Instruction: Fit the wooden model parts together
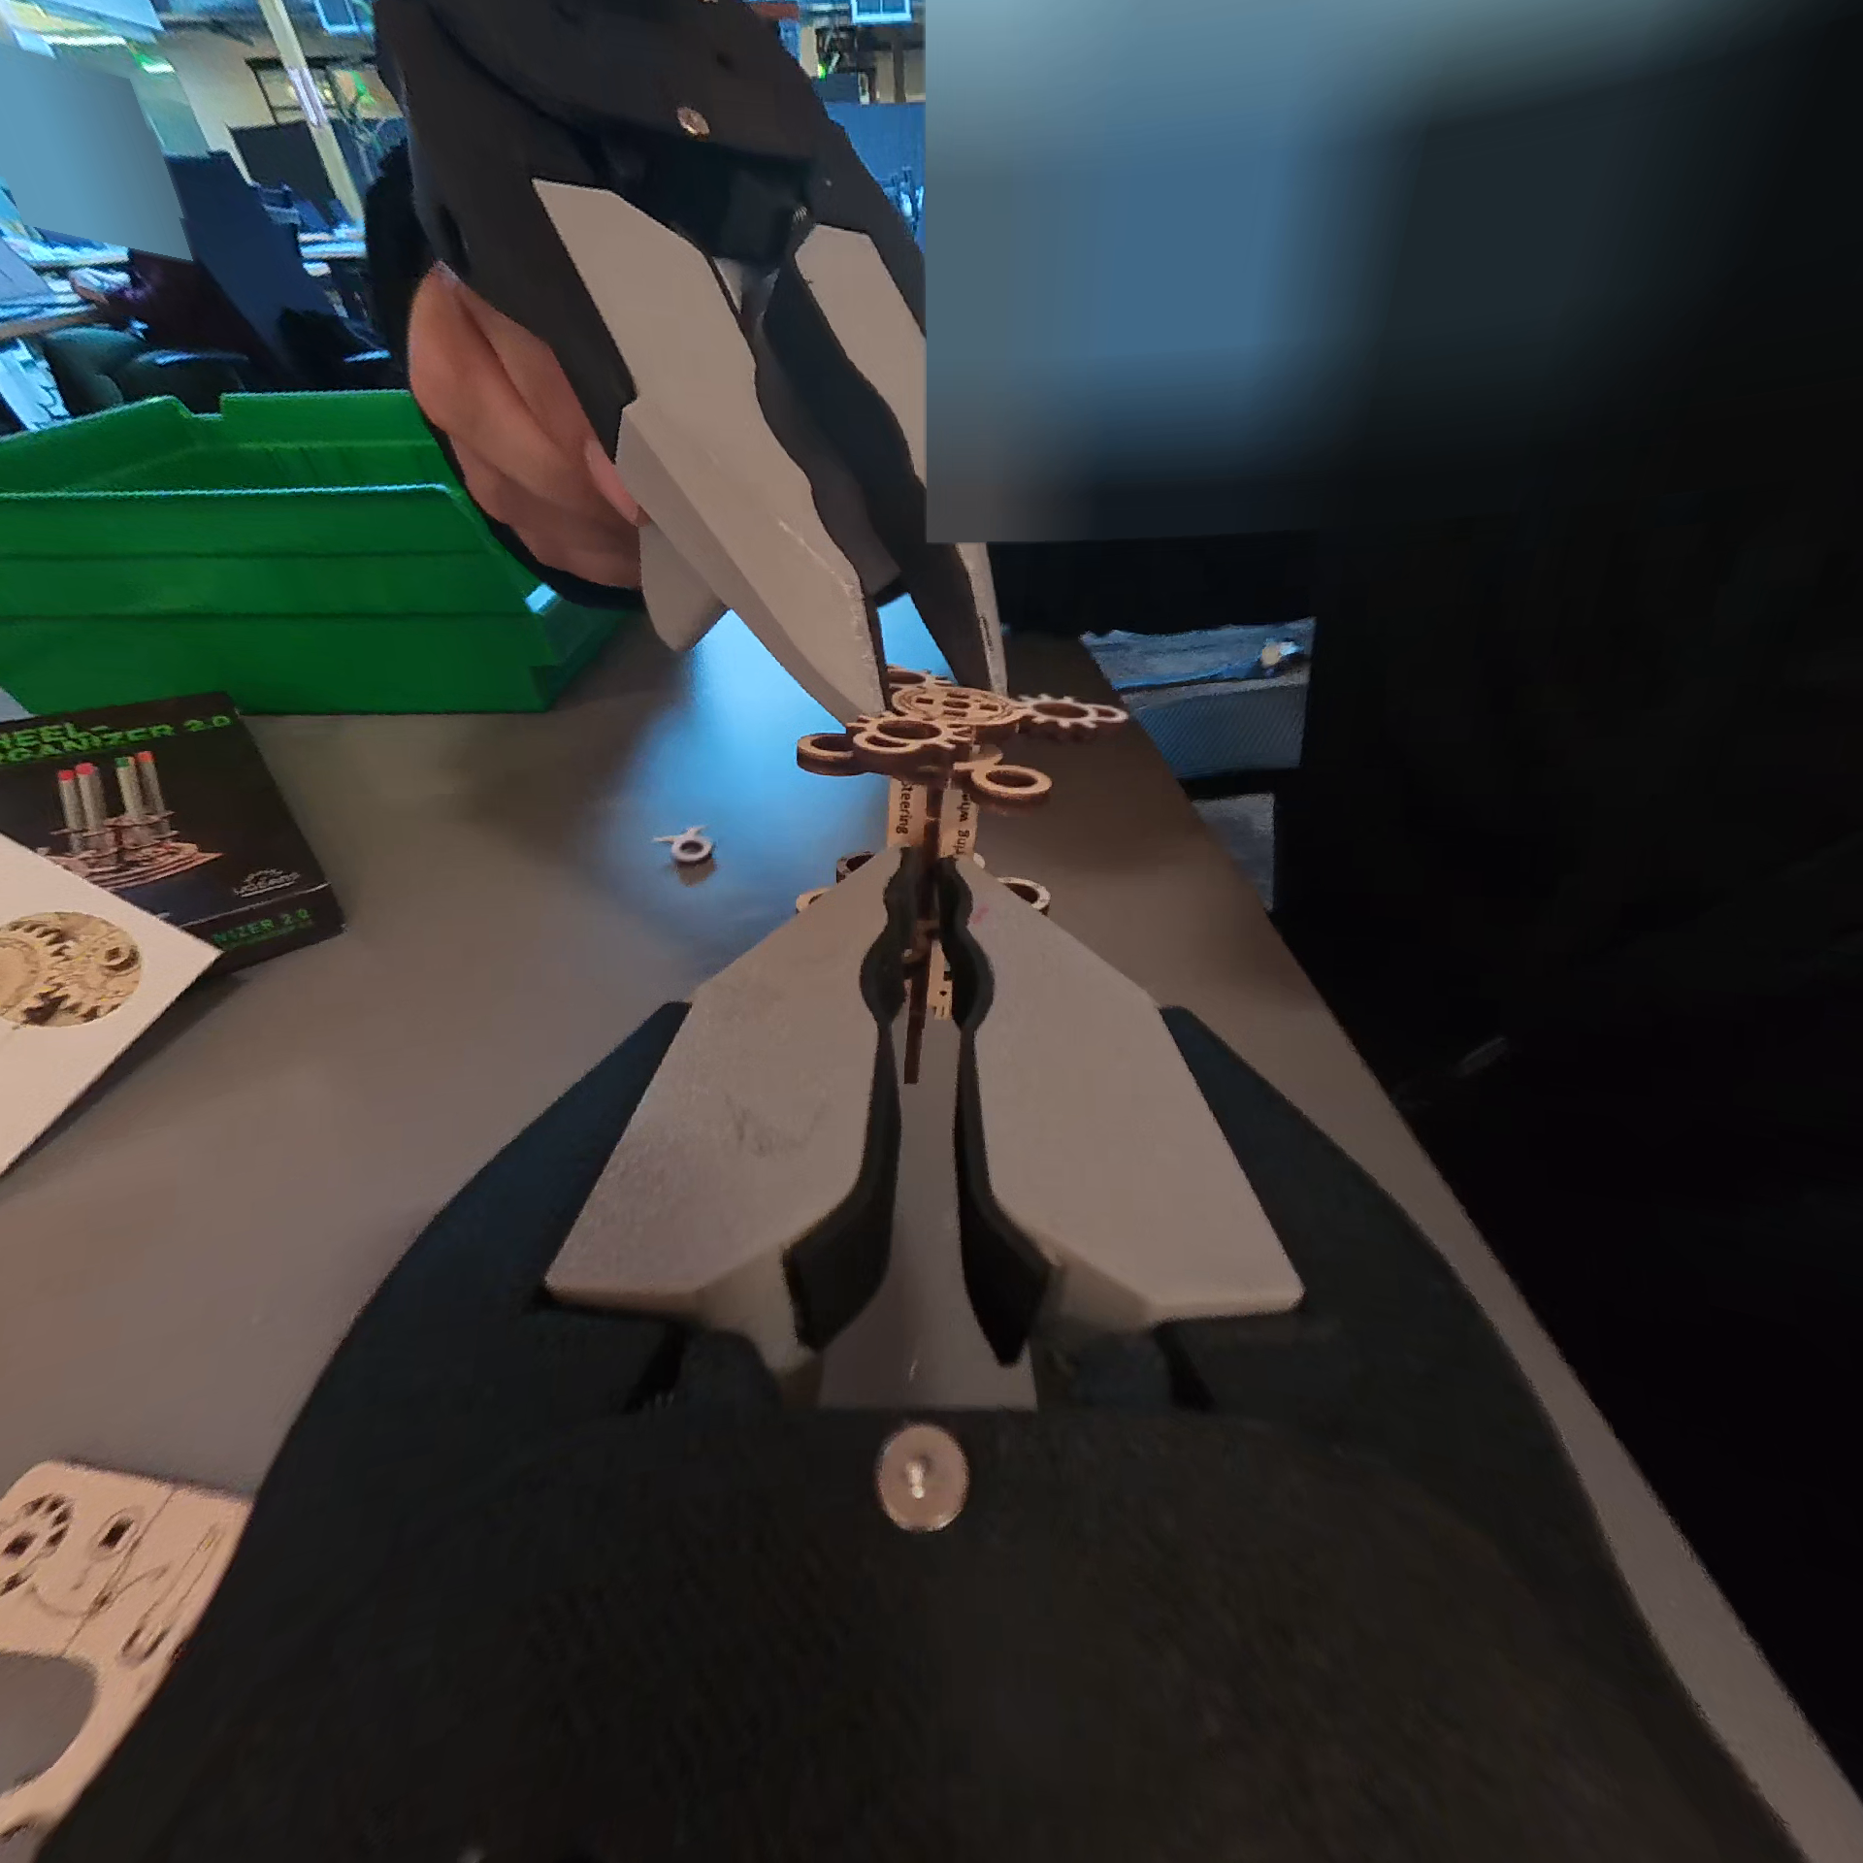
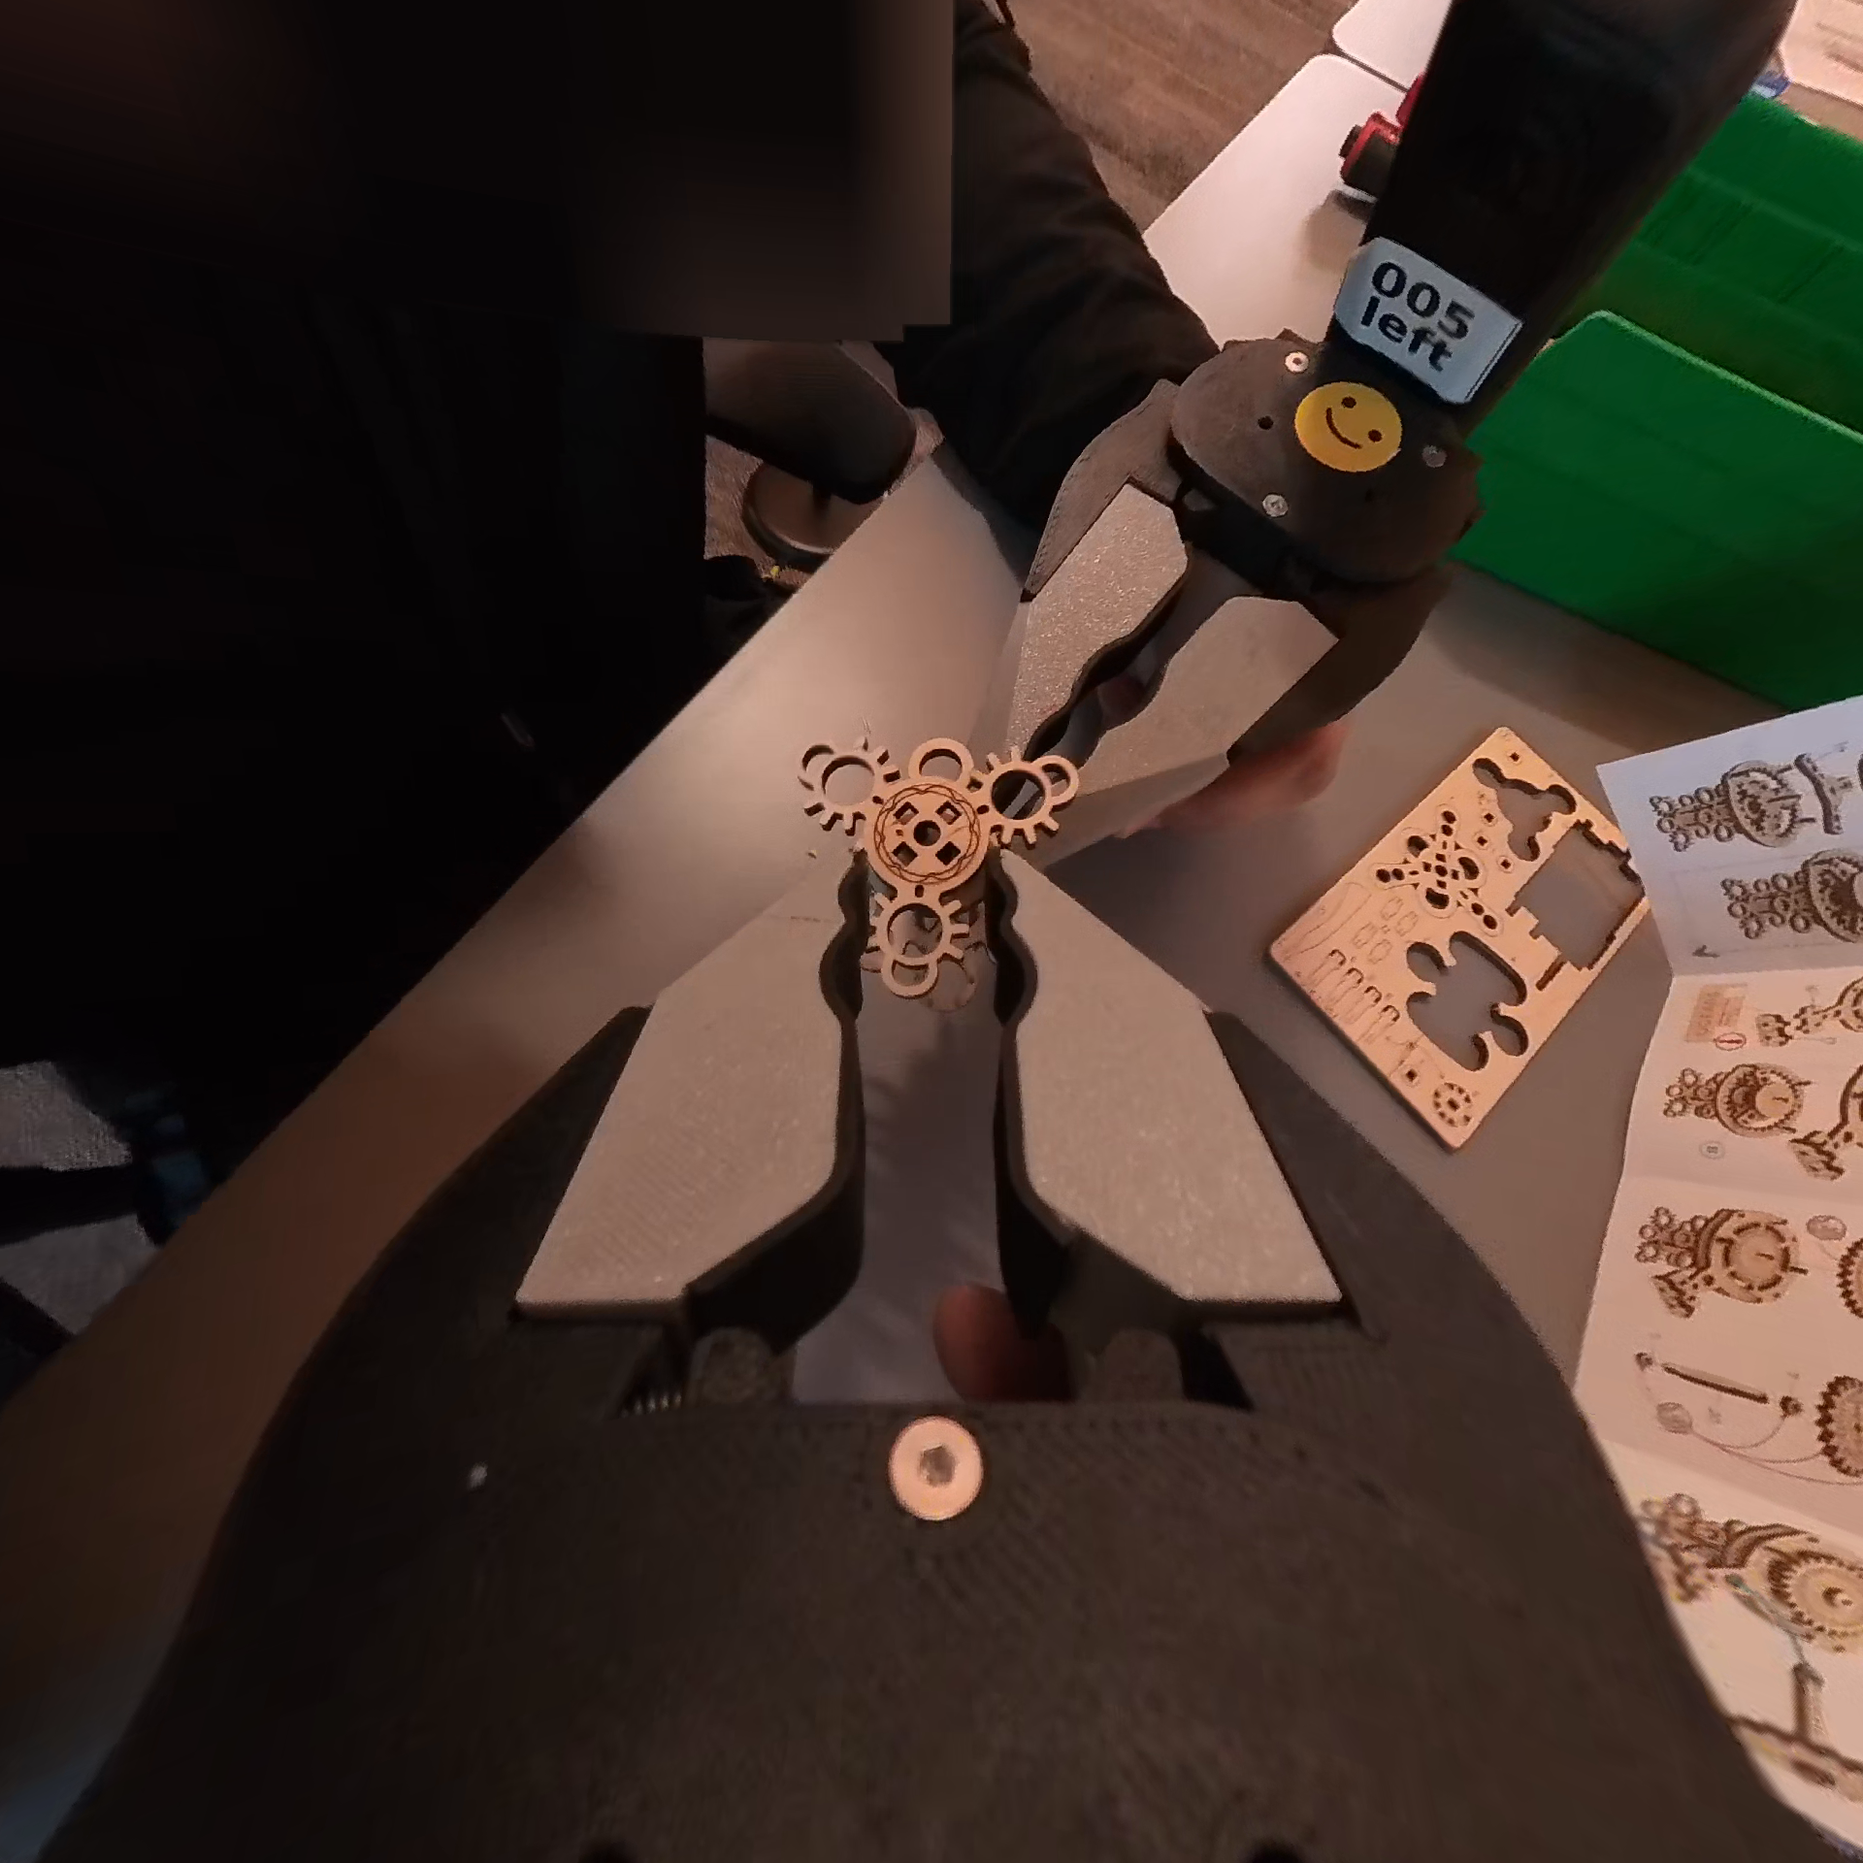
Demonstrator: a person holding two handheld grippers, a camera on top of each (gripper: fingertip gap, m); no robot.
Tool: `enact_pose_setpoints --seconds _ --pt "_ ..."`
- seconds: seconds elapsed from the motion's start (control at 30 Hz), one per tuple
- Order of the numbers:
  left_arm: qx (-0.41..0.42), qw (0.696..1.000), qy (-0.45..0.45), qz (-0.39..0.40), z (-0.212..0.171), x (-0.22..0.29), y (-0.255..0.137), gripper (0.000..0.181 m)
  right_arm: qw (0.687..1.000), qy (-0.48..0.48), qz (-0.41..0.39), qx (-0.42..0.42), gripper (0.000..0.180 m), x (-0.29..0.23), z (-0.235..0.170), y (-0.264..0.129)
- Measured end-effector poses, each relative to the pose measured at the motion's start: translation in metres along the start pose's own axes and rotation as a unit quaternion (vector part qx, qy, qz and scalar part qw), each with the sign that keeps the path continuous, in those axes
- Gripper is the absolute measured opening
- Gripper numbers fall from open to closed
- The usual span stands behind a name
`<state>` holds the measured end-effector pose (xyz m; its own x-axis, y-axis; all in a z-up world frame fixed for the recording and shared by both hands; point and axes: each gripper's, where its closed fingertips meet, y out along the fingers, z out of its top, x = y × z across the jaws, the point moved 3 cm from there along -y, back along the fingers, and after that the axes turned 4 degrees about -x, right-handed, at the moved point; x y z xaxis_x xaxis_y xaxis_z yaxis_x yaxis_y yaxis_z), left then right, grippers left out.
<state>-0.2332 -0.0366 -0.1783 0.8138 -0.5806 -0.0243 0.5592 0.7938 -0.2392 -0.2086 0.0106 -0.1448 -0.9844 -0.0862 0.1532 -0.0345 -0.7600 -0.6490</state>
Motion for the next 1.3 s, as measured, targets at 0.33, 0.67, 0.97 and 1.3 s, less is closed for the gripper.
enact_pose_setpoints --seconds 0.33,0.67,0.97,1.3 --pt "0.002 0.997 -0.063 -0.036 0.007 0.003 0.029 0.0 0.998 0.044 -0.023 0.027 0.019 -0.023 -0.015 -0.018" --pt "-0.08 0.991 -0.099 -0.031 -0.008 -0.002 0.049 0.0 0.997 0.071 -0.023 0.022 0.019 -0.029 -0.042 -0.013" --pt "-0.094 0.989 -0.111 -0.025 -0.013 -0.004 0.049 0.001 0.997 0.068 -0.031 0.034 0.019 -0.027 -0.043 -0.017" --pt "-0.031 0.992 -0.115 -0.026 -0.002 -0.005 0.029 0.001 0.992 0.07 -0.079 0.062 0.018 -0.016 -0.042 -0.034"
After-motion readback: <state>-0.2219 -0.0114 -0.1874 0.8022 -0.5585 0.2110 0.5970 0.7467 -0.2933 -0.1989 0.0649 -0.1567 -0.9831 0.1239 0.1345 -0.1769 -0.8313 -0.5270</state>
